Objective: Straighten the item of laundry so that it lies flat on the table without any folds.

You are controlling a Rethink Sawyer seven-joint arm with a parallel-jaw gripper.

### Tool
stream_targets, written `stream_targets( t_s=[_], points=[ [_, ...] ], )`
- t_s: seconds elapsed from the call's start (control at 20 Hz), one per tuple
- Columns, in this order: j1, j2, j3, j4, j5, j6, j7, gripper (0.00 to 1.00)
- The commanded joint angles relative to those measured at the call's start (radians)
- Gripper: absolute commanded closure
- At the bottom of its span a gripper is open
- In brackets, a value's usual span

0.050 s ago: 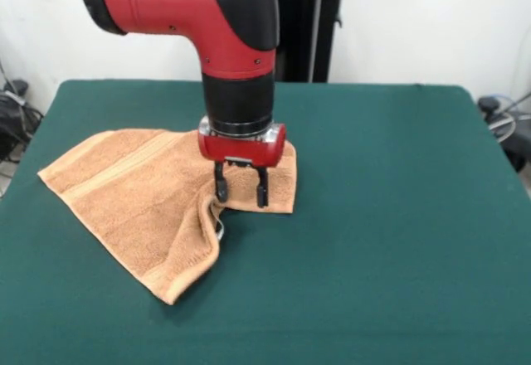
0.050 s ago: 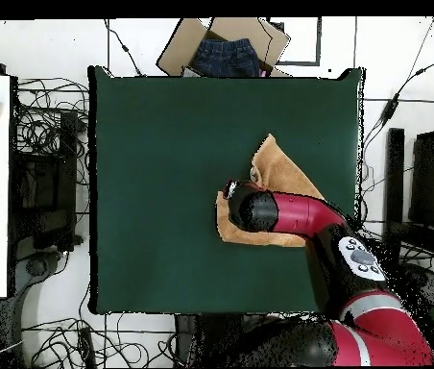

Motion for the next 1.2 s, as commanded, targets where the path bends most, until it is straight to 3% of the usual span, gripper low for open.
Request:
stream_targets(
  t_s=[0.05, 0.35, 0.8, 0.95, 1.05, 1.2],
  points=[
    [-0.028, 0.026, 0.137, 0.042, -0.087, 0.050, -0.106, 0.00],
    [-0.048, 0.040, 0.168, 0.082, -0.128, 0.001, -0.074, 0.00],
    [-0.102, 0.056, 0.225, 0.071, -0.174, 0.054, -0.108, 0.00],
    [-0.122, 0.008, 0.277, 0.078, -0.113, 0.206, -0.145, 0.00],
    [-0.110, -0.074, 0.293, 0.076, -0.066, 0.332, -0.161, 0.00],
    [-0.123, -0.111, 0.320, 0.061, -0.054, 0.416, -0.191, 0.00]
  ],
)
